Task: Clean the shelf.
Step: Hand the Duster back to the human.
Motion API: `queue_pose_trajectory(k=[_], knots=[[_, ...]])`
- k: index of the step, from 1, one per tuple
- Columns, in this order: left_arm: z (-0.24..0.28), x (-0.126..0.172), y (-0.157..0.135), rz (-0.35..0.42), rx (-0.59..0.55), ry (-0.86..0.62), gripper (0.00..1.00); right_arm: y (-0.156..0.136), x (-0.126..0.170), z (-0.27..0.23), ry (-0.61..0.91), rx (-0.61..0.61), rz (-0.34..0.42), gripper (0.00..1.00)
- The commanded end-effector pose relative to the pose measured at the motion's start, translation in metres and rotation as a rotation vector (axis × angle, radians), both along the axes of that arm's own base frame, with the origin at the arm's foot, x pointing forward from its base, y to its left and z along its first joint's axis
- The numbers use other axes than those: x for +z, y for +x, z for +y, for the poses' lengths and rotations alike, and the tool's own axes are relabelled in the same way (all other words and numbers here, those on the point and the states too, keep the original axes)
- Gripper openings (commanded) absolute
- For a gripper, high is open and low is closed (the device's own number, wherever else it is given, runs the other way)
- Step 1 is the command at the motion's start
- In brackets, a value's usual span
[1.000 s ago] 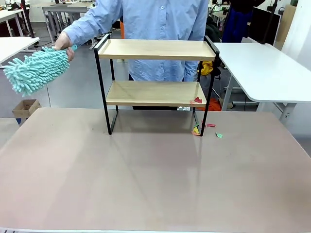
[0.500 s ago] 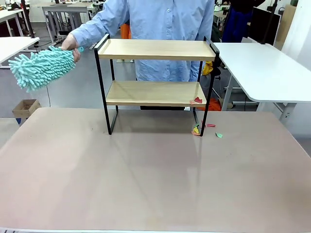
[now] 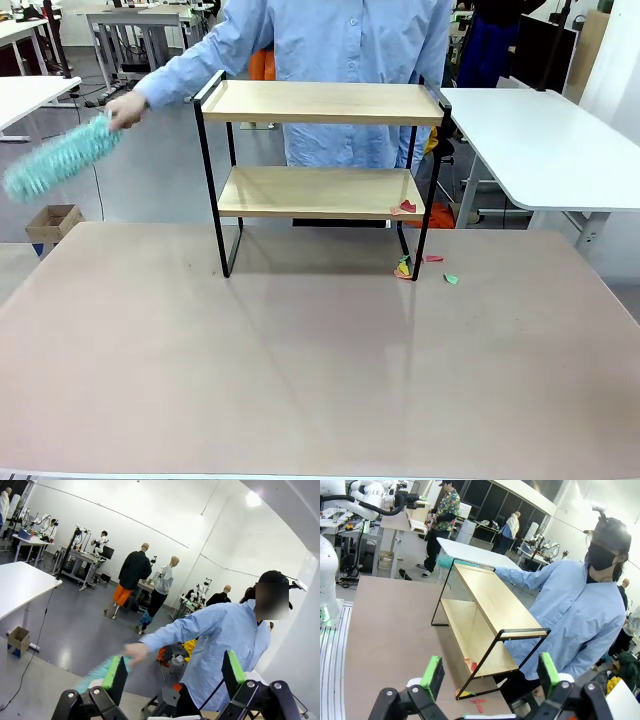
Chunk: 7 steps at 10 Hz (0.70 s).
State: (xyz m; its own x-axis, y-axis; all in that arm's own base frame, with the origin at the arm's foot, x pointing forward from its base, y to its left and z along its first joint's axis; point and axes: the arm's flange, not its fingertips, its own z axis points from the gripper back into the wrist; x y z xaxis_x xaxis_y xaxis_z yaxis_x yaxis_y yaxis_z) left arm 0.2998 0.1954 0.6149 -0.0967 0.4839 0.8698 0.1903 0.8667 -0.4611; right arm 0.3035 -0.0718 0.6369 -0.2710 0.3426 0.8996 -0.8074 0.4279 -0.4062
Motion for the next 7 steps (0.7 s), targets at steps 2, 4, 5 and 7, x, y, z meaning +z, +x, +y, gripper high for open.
queue_pose_trajectory(k=[2, 4, 5, 7], knots=[[0.0005, 0.0013, -0.0023, -0.008, -0.003, -0.011, 1.0, 0.0029, -0.0001, 0.0017, 0.009, 0.002, -0.034, 1.0], [0.0005, 0.0013, -0.0023, -0.008, -0.003, -0.011, 1.0, 0.0029, -0.0001, 0.0017, 0.009, 0.002, -0.034, 1.0], [0.0005, 0.0013, -0.0023, -0.008, -0.003, -0.011, 1.0, 0.0029, -0.0001, 0.0017, 0.009, 0.002, -0.034, 1.0], [0.0005, 0.0013, -0.0023, -0.008, -0.003, -0.011, 1.0, 0.0029, -0.0001, 0.0017, 0.009, 0.002, -0.034, 1.0]])
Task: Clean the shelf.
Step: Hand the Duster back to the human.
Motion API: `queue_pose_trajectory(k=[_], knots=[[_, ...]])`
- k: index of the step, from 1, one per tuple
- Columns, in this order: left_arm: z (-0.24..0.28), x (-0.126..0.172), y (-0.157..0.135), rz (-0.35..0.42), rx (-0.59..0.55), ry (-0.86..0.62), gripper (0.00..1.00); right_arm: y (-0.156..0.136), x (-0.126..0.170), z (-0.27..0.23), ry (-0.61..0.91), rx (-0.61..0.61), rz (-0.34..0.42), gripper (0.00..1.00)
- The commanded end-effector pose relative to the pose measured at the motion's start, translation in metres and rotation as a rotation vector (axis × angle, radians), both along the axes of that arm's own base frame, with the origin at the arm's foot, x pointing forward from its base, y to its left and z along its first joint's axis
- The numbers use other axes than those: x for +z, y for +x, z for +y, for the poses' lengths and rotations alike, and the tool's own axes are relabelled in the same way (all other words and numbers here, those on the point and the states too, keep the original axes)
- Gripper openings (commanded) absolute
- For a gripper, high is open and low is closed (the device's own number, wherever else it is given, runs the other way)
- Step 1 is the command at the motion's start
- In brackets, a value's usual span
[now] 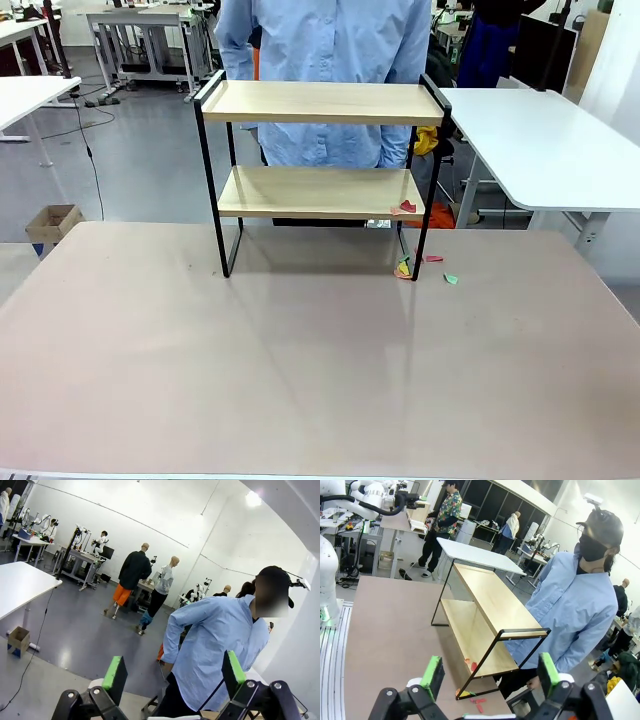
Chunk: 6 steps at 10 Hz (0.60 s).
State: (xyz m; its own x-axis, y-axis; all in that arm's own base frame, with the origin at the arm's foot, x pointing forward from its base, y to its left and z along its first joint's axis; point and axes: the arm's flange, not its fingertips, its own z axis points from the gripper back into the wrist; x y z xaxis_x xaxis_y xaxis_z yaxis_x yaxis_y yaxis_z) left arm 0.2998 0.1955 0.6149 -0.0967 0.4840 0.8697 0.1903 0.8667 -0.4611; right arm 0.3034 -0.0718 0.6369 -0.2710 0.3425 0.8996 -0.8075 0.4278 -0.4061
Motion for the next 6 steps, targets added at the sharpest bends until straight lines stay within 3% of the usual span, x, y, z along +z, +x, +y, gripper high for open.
queue_pose_trajectory(k=[1, 6], knots=[[0.0004, 0.0013, -0.0023, -0.008, -0.003, -0.011, 1.0, 0.0029, -0.0001, 0.0017, 0.009, 0.002, -0.034, 1.0], [0.0004, 0.0013, -0.0023, -0.008, -0.003, -0.011, 1.0, 0.0029, -0.0001, 0.0017, 0.009, 0.002, -0.034, 1.0]])
